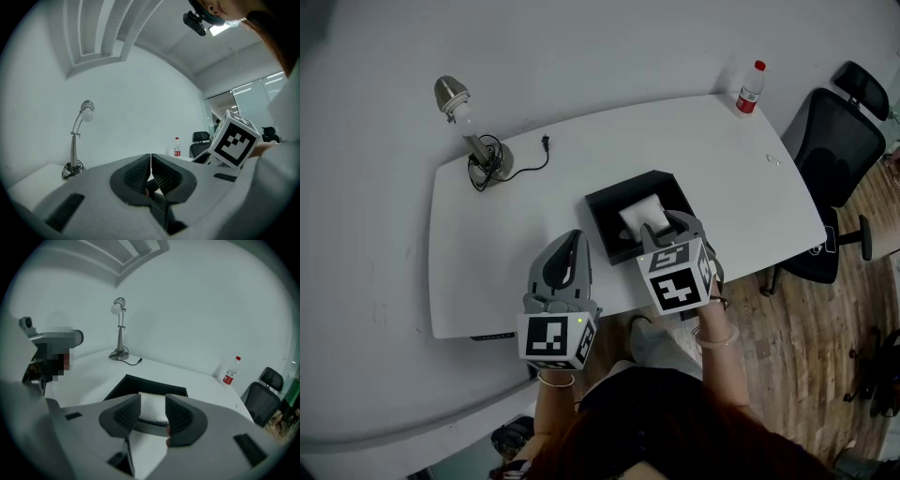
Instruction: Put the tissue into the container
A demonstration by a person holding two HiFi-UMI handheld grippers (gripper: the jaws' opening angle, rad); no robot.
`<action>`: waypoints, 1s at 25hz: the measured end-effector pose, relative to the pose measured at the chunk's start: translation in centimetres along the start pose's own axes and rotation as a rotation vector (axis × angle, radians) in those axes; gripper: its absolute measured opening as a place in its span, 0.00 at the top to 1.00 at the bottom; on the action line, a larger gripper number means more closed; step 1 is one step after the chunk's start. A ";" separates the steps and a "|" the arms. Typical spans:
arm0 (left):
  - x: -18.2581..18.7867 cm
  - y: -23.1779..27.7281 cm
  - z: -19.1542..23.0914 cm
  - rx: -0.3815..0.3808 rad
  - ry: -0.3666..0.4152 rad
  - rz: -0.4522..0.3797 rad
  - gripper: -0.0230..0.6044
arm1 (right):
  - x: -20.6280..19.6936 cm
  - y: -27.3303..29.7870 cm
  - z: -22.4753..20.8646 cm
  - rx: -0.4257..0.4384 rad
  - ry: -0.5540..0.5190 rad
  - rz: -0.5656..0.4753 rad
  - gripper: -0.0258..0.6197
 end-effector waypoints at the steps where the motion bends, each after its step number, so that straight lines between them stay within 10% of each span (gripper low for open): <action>1: 0.0 -0.3 -0.1 -0.002 -0.001 -0.002 0.92 | -0.1 -0.4 0.2 -0.005 0.001 -0.010 0.69; 25: 0.8 -8.5 -2.0 -0.027 0.003 -0.042 0.92 | -1.7 -10.4 5.6 -0.076 0.108 -0.333 0.93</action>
Point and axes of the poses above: the fingertips, and each gripper's own axes: y forward along the fingers, z to its left, x out of its top, the point moved 8 cm from there along -y, backward along the fingers, and after that the axes turned 3 degrees about x, right-handed, at the moved point
